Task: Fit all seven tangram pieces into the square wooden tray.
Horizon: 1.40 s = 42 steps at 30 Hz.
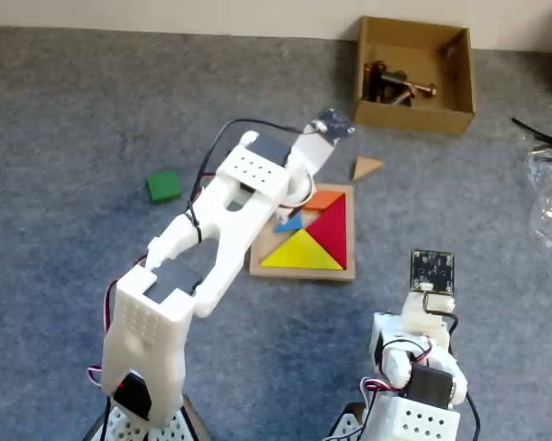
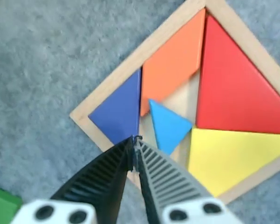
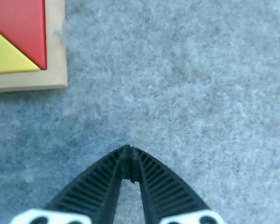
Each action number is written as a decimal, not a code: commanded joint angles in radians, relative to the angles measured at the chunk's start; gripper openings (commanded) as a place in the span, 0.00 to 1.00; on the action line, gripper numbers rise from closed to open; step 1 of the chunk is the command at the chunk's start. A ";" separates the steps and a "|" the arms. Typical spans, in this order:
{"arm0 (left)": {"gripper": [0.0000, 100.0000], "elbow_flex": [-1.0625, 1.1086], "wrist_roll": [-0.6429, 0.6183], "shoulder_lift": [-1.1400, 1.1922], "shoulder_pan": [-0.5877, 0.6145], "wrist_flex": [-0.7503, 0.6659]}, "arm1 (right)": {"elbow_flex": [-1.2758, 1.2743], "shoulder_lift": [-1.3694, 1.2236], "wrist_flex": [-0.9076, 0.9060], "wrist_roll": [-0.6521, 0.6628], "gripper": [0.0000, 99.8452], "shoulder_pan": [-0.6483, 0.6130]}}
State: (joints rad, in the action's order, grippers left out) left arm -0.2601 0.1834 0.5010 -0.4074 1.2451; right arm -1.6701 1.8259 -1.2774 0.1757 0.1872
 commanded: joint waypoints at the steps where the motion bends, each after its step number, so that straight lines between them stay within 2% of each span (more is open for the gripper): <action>1: 0.02 0.010 0.003 -0.071 0.007 0.002 | -0.110 0.010 0.030 -0.008 0.01 0.012; 9: 0.02 0.022 0.002 -0.071 0.005 -0.021 | -0.110 0.010 0.030 -0.008 0.01 0.012; 18: 0.02 0.021 0.002 -0.071 -0.094 -0.049 | -0.110 0.010 0.030 -0.008 0.01 0.012; 30: 0.02 0.019 0.006 -0.076 -0.073 -0.055 | -0.110 0.010 0.030 -0.008 0.01 0.012; 38: 0.00 0.048 0.003 -0.073 0.015 -0.061 | -0.110 0.010 0.030 -0.008 0.01 0.013; 42: 0.00 0.061 0.003 -0.071 0.015 -0.061 | -0.110 0.010 0.030 -0.008 0.01 0.013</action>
State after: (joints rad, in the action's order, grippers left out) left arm -0.1910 0.1834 0.4979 -0.3997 1.2022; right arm -1.6701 1.8259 -1.2774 0.1757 0.1872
